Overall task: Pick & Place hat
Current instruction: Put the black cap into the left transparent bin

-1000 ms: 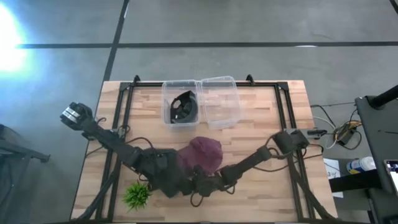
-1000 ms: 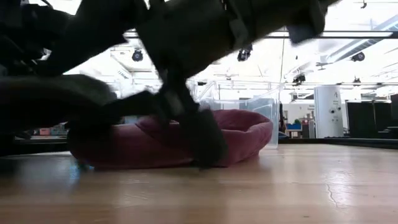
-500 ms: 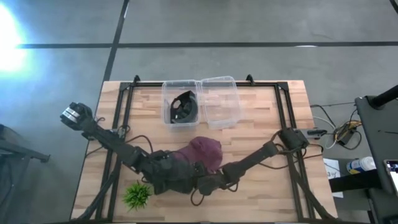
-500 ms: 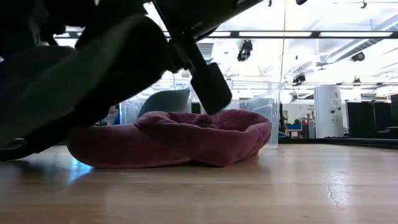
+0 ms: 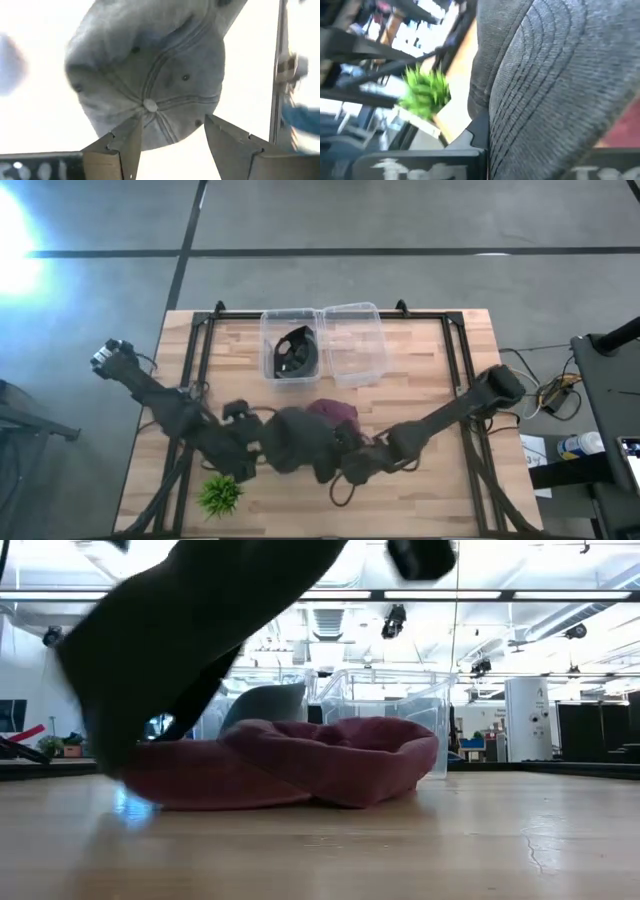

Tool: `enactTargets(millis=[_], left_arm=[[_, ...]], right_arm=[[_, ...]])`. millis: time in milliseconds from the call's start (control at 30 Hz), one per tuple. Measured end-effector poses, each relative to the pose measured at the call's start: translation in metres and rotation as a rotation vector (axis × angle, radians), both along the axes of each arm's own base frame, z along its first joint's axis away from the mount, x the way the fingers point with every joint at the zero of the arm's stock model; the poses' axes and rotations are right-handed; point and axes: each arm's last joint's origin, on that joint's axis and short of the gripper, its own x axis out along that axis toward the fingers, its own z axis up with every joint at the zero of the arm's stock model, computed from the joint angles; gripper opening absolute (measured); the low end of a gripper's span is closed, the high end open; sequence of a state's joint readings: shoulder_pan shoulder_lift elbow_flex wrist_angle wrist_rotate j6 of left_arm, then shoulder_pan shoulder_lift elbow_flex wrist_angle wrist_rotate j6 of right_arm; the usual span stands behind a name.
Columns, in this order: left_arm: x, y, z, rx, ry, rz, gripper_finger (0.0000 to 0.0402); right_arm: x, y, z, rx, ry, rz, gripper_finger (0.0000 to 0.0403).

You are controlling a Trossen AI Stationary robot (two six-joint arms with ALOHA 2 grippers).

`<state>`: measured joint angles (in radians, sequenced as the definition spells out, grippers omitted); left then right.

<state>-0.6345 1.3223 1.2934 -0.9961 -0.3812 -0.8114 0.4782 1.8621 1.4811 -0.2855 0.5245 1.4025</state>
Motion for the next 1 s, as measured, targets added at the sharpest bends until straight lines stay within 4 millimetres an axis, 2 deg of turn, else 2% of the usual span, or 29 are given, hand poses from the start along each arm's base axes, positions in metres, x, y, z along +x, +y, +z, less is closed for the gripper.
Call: enactTargets(millis=[167, 267, 400, 500, 633, 833, 933, 1000], left_arm=[[-0.019, 0.009, 0.064, 0.068, -0.264, 0.108, 0.0204], [-0.032, 0.017, 0.094, 0.090, -0.407, 0.174, 0.0204], [-0.046, 0.028, 0.118, 0.119, -0.513, 0.221, 0.0204], [-0.051, 0.033, 0.123, 0.145, -0.546, 0.259, 0.0204], [-0.054, 0.039, 0.120, 0.206, -0.536, 0.303, 0.0204], [-0.057, 0.047, 0.109, 0.144, -0.491, 0.446, 0.0204], [-0.056, 0.046, 0.100, 0.132, -0.470, 0.487, 0.0204], [-0.054, 0.044, 0.092, 0.127, -0.460, 0.504, 0.0204]], right_arm=[[-0.025, -0.014, 0.047, -0.126, -0.096, -0.097, 0.0014], [-0.036, -0.033, 0.076, -0.196, -0.168, -0.170, 0.0014], [-0.042, -0.067, 0.100, -0.285, -0.189, -0.215, 0.0014], [-0.042, -0.105, 0.109, -0.300, -0.149, -0.230, 0.0014], [-0.026, -0.171, 0.098, -0.226, -0.074, -0.163, 0.0014], [-0.004, -0.265, 0.058, -0.050, 0.012, -0.047, 0.0013], [0.006, -0.298, 0.033, 0.045, 0.020, -0.022, 0.0015], [0.012, -0.308, 0.023, 0.063, 0.012, -0.020, 0.0025]])
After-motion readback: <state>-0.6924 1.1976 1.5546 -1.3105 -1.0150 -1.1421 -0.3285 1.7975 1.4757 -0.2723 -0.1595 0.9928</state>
